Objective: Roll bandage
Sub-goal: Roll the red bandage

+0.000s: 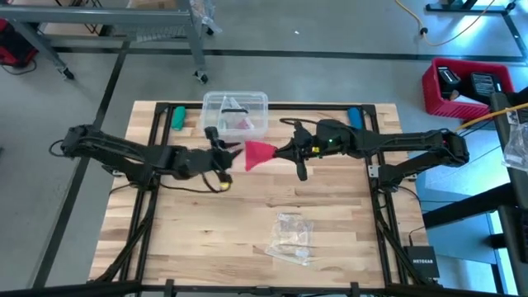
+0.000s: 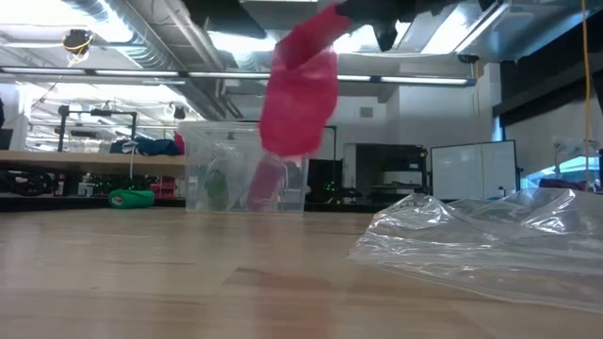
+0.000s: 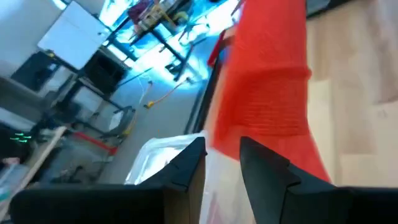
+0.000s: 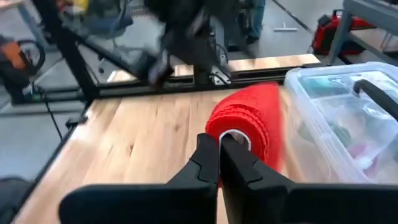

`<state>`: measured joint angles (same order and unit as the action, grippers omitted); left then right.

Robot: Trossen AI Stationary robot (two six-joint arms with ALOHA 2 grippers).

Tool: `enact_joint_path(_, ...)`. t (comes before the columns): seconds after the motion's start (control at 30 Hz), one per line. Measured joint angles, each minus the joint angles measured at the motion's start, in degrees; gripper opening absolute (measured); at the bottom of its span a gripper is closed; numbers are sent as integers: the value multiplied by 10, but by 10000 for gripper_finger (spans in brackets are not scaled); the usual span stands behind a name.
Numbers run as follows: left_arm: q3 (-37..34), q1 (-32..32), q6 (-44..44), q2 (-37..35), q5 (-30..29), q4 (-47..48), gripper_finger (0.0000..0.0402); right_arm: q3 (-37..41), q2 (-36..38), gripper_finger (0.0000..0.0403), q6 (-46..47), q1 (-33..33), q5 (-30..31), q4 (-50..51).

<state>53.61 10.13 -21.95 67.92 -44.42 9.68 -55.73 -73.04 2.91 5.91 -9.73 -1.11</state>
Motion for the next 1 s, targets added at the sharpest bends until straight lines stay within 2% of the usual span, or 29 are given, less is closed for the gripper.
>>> enact_joint_path(0.07, -1, -4, 34, -31, 44, 23, 91, 0, 8, 1, -31, 0, -27, 0)
enact_joint_path(0.2, -18, -11, 68, -81, 141, 0, 91, 0, 11, 1, -73, 1, -97, -31)
enact_joint_path(0.33, -32, -13, 70, -88, 149, -16, 91, 1, -2, 1, -91, 1, -164, -106)
enact_joint_path(0.4, -32, -12, 67, -81, 151, -24, 91, 1, -6, 1, -83, 1, -176, -147)
enact_joint_path(0.6, -31, 9, 13, -97, 147, -61, 91, 1, -9, 1, -44, 2, -180, -263)
enact_joint_path(0.7, -20, 14, -2, -125, 116, -37, 92, 1, -6, 1, -2, 10, -175, -286)
enact_joint_path(0.87, -7, 9, 86, -175, 80, -24, 103, -5, -6, 1, 37, 9, -113, -287)
enact_joint_path(1.0, -7, 4, 150, -195, 149, 8, 142, -5, -6, 1, 46, 9, -90, -282)
